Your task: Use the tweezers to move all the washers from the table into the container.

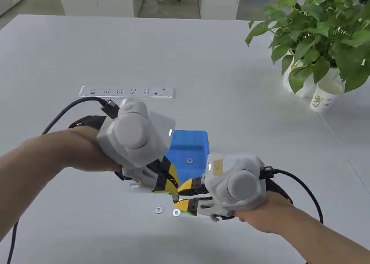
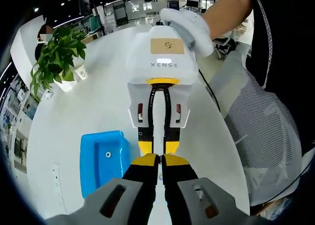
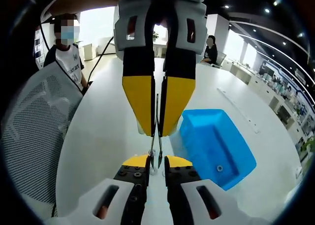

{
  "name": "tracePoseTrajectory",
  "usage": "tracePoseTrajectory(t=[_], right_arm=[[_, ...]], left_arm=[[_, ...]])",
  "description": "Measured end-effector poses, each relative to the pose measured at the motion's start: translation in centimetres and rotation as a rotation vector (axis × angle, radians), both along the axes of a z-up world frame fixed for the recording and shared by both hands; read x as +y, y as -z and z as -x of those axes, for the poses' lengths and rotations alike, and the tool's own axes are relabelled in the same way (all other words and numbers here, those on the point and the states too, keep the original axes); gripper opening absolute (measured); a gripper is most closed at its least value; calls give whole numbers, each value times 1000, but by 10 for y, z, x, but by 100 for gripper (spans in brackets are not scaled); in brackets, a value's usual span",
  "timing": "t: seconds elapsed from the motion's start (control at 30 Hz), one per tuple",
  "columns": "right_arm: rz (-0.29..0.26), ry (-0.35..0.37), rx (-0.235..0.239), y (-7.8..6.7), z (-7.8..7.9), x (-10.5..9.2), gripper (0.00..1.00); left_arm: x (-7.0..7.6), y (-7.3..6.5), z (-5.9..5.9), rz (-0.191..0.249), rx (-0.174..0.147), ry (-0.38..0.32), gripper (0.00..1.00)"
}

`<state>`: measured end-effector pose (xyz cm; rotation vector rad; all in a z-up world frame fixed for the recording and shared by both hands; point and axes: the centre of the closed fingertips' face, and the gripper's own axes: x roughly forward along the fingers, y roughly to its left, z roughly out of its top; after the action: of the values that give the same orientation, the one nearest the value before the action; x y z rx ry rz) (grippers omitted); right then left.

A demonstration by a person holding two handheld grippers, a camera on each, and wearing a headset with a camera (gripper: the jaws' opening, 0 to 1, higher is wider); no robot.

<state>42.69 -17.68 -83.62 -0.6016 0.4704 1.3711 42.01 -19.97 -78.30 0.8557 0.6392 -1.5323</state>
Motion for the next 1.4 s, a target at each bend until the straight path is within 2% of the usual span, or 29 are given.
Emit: tracePoseTrajectory(t=[0.47,0.77,1.4], right_arm=[[-1,11,16,7,6,1,15],[-2,24,20,10,6,-1,16],[-2,41,32,15,7,-3,16]], left_arm=[[0,9,7,8,16,9,6],[-5,9,7,22,21,18,6],[-5,16,7,19,32,37,6]])
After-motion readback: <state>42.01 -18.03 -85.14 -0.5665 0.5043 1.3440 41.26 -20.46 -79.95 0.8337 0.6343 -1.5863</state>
